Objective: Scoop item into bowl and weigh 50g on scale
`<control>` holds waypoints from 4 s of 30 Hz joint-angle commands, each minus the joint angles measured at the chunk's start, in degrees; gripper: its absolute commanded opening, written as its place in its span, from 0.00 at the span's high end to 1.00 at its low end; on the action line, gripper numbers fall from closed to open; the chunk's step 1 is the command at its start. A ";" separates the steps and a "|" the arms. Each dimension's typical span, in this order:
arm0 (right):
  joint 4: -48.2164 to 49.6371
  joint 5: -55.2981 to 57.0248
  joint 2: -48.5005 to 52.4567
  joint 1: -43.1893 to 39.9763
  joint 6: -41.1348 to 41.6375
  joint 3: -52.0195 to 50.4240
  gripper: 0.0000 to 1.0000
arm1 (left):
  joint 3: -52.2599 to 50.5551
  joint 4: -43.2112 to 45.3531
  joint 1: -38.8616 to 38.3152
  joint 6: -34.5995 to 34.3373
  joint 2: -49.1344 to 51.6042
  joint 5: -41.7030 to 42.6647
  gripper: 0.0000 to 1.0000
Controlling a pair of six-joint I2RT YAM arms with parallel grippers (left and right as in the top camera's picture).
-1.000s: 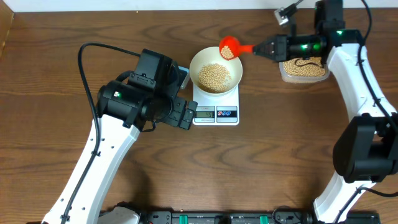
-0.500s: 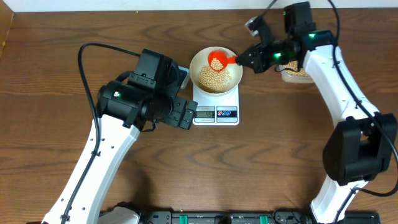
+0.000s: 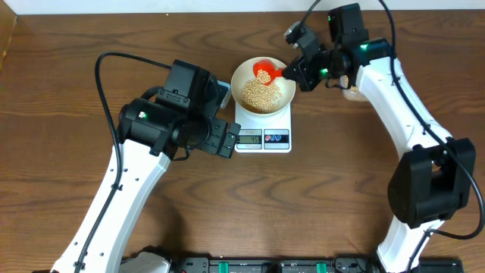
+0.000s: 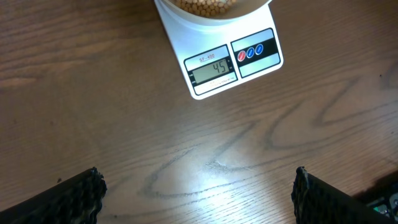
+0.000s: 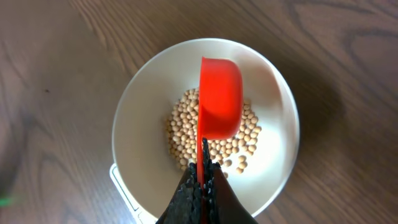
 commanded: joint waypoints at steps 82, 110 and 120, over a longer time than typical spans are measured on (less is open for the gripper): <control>-0.31 5.88 -7.26 4.20 -4.26 0.61 0.99 | -0.55 -0.17 -0.02 0.81 -0.42 -0.59 0.02; -2.21 13.27 -3.32 5.92 -4.31 0.37 0.99 | -0.55 -0.17 -0.02 0.81 -0.42 -0.59 0.02; -1.99 16.35 -2.58 6.54 -3.52 0.37 0.99 | -0.55 -0.17 -0.02 0.81 -0.42 -0.59 0.02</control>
